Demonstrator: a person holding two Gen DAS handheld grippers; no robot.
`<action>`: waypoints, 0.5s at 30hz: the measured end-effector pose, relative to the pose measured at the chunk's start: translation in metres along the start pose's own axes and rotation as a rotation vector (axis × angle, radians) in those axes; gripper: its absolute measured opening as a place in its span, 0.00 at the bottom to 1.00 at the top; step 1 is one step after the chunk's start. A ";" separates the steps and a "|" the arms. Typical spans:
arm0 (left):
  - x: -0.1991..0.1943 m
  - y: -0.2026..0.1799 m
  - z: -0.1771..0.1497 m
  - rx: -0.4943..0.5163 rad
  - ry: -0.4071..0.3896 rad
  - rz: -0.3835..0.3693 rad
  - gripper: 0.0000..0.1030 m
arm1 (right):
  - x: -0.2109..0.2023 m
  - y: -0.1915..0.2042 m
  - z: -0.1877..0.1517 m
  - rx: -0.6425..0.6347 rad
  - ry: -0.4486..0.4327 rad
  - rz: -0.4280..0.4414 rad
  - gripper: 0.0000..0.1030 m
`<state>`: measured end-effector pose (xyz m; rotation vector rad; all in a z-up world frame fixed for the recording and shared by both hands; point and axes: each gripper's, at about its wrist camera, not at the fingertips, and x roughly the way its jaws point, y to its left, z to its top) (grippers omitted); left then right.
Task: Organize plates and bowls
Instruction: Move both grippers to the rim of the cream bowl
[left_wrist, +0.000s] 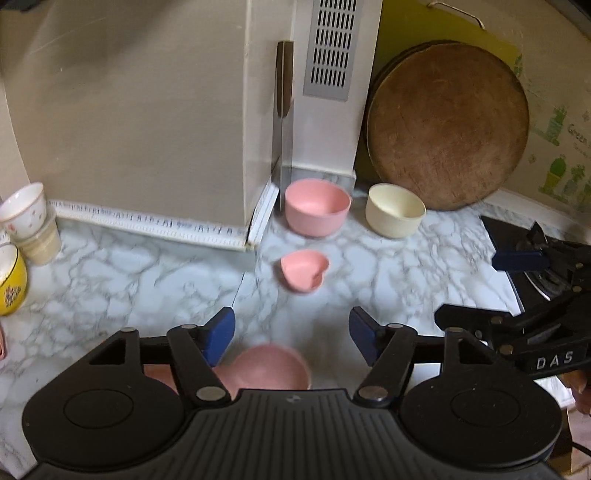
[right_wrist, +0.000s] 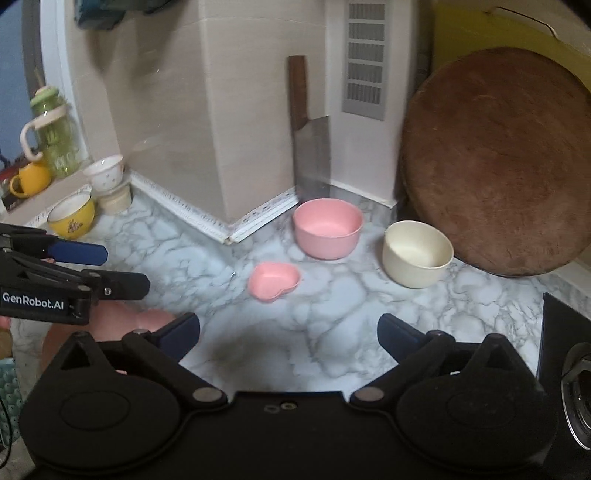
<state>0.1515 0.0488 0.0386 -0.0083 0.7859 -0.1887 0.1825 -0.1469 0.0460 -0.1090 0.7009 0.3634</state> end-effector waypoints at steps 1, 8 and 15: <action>0.003 -0.004 0.004 -0.003 -0.006 -0.007 0.73 | -0.001 -0.008 0.000 0.012 -0.009 0.018 1.00; 0.027 -0.035 0.030 0.004 -0.011 -0.048 0.74 | 0.004 -0.056 0.012 0.021 -0.039 -0.038 1.00; 0.057 -0.066 0.069 -0.058 0.035 -0.059 0.74 | 0.021 -0.111 0.023 0.079 -0.007 -0.063 1.00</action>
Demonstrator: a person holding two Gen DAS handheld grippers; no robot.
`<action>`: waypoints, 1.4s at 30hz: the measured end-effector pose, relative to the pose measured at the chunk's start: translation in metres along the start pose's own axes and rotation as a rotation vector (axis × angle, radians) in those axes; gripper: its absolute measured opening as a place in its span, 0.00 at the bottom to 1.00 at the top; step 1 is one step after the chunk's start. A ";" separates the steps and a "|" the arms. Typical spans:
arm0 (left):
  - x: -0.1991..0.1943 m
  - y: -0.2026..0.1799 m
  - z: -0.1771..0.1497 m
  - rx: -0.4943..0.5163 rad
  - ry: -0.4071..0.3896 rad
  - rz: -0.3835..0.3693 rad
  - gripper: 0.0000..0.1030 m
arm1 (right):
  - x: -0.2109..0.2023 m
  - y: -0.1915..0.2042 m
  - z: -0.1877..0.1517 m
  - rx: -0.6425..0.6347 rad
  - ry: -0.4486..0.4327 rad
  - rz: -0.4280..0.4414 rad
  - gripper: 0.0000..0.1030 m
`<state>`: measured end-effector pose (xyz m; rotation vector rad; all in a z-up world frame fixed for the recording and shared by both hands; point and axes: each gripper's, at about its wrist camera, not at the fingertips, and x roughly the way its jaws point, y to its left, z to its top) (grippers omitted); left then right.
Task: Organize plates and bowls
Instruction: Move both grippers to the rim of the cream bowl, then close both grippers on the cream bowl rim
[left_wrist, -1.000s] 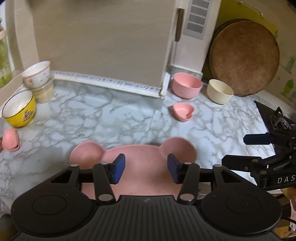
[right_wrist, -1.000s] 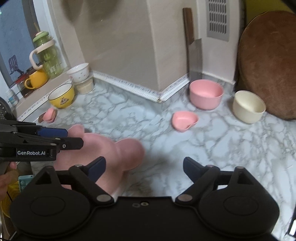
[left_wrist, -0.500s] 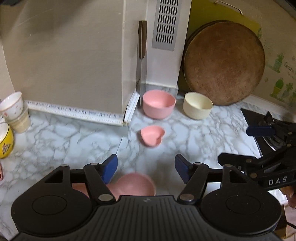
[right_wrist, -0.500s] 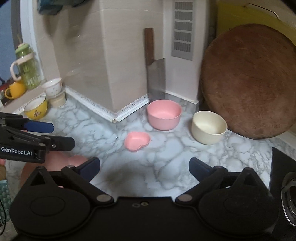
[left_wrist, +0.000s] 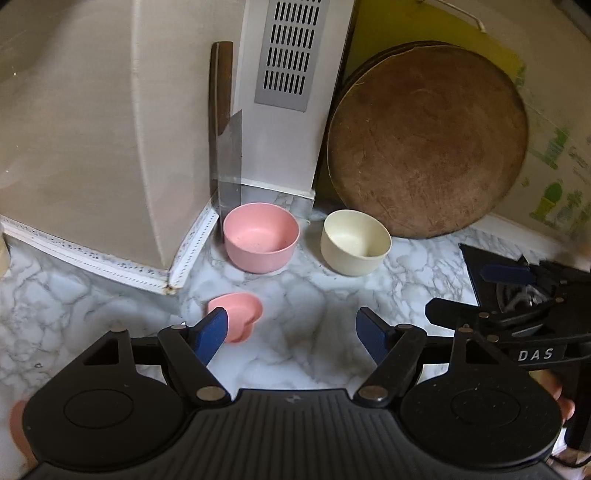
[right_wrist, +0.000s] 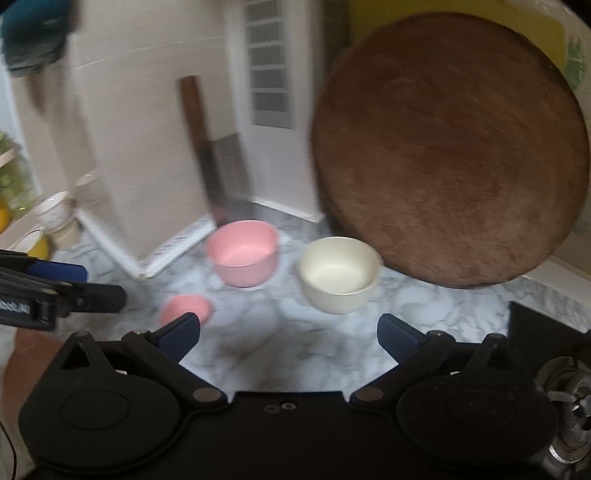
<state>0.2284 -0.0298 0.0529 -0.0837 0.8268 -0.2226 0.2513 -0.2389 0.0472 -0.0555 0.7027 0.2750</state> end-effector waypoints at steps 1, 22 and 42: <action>0.005 -0.004 0.006 -0.012 0.002 -0.005 0.74 | 0.003 -0.007 0.002 0.007 0.003 -0.011 1.00; 0.161 -0.049 0.078 -0.141 0.077 0.011 0.74 | 0.117 -0.126 0.045 0.247 0.190 -0.048 0.81; 0.242 -0.070 0.081 -0.050 0.177 0.019 0.31 | 0.189 -0.130 0.050 0.239 0.293 -0.023 0.39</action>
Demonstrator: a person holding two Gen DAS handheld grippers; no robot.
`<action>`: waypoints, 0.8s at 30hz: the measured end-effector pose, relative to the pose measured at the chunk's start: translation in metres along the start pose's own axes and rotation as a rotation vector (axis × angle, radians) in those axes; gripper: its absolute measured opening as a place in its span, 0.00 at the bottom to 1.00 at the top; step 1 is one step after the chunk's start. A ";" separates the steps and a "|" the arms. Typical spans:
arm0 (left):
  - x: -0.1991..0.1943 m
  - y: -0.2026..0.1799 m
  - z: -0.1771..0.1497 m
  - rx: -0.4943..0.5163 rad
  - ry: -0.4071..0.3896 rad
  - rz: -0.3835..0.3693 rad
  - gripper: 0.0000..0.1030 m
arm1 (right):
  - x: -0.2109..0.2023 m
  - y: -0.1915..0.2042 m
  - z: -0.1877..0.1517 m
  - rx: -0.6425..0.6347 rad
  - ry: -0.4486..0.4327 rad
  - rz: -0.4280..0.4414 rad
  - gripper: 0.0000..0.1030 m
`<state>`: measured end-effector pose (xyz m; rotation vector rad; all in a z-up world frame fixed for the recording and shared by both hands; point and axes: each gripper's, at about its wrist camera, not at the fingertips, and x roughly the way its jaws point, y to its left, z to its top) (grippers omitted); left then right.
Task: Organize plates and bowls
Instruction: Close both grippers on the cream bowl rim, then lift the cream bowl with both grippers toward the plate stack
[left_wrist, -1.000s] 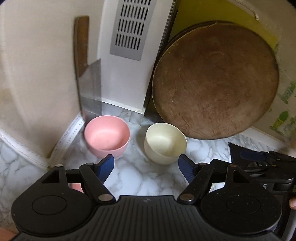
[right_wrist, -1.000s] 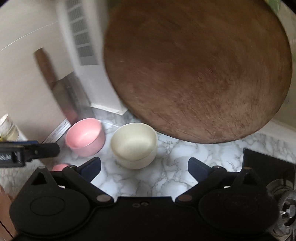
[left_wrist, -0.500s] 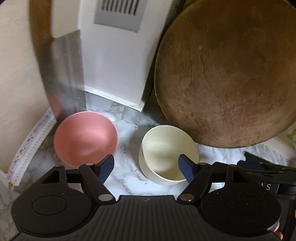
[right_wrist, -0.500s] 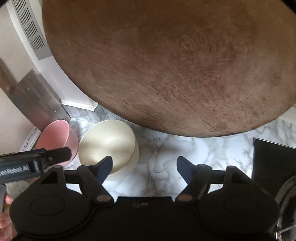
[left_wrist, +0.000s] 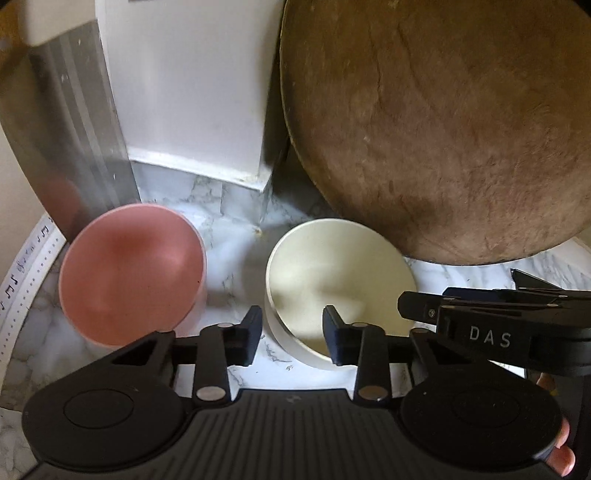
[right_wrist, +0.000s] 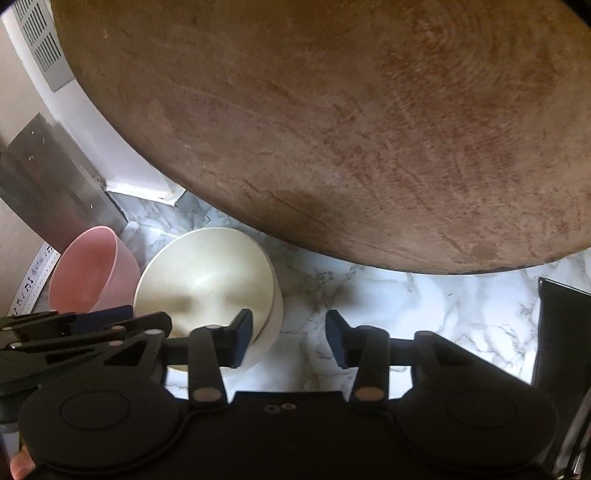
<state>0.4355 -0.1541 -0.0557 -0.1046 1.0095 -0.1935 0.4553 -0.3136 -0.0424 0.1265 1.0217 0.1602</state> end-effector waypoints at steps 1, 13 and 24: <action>0.002 0.000 0.000 -0.001 0.004 0.001 0.30 | 0.001 0.000 0.000 0.001 0.002 0.006 0.35; 0.005 -0.002 -0.007 0.017 0.020 0.003 0.17 | 0.000 0.010 -0.006 -0.027 0.024 0.021 0.11; -0.031 -0.008 -0.031 0.057 0.043 -0.017 0.17 | -0.053 0.015 -0.031 -0.027 0.024 0.002 0.11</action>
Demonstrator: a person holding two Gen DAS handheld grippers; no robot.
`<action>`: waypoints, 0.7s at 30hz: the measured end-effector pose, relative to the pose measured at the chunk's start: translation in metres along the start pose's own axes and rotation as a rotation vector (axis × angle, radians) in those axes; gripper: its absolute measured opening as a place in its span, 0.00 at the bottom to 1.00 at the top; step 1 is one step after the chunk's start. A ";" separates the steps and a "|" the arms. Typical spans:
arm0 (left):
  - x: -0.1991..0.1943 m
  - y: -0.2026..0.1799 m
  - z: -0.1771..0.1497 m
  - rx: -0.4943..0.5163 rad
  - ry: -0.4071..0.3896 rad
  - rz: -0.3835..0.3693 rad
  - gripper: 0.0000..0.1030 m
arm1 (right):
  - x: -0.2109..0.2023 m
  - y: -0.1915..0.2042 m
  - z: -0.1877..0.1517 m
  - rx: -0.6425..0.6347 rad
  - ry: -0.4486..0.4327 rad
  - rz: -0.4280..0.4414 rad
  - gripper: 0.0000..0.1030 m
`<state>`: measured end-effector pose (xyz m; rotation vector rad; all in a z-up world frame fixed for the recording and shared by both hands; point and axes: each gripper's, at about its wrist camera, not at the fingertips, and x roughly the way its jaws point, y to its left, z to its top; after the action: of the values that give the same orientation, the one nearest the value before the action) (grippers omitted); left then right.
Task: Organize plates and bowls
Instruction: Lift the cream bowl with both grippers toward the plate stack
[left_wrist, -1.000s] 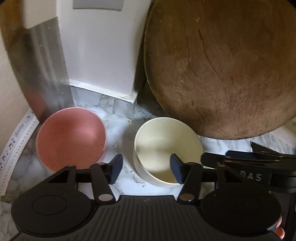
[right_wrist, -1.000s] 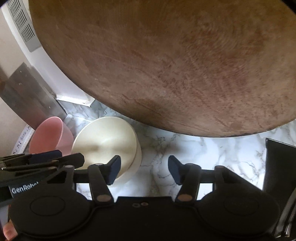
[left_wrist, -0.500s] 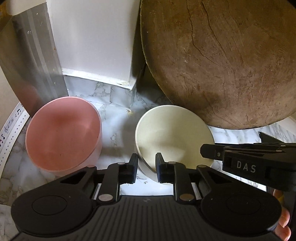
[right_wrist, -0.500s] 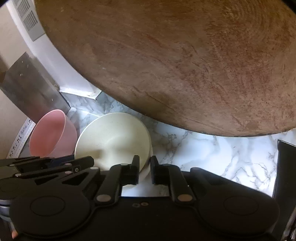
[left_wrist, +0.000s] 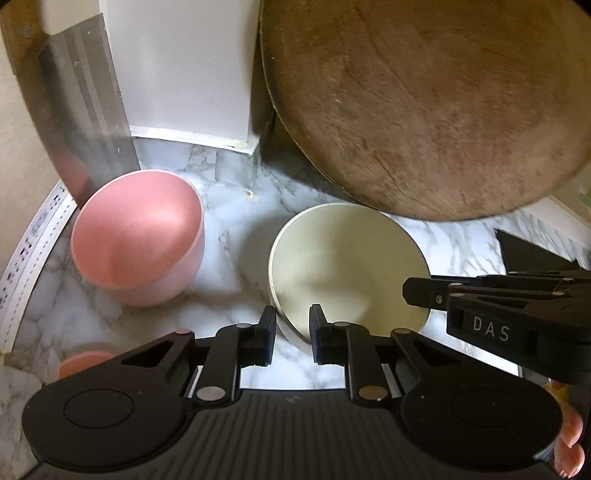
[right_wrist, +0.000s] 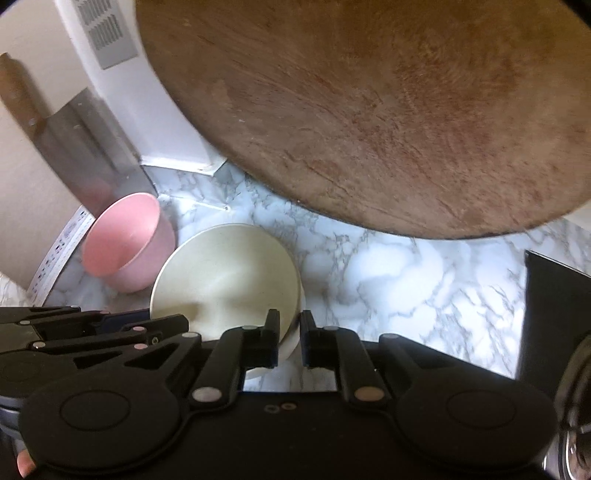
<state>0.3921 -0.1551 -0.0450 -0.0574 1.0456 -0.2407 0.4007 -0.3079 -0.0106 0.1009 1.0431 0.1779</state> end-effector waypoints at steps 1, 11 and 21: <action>-0.005 -0.001 -0.004 0.005 -0.001 -0.007 0.17 | -0.005 0.001 -0.003 0.002 -0.003 0.000 0.11; -0.051 -0.006 -0.048 0.032 0.011 -0.060 0.17 | -0.058 0.011 -0.047 0.022 -0.007 -0.018 0.11; -0.099 -0.015 -0.099 0.065 0.039 -0.082 0.17 | -0.099 0.024 -0.106 0.072 -0.011 -0.022 0.11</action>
<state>0.2565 -0.1410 -0.0083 -0.0365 1.0748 -0.3512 0.2579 -0.3039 0.0241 0.1550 1.0396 0.1200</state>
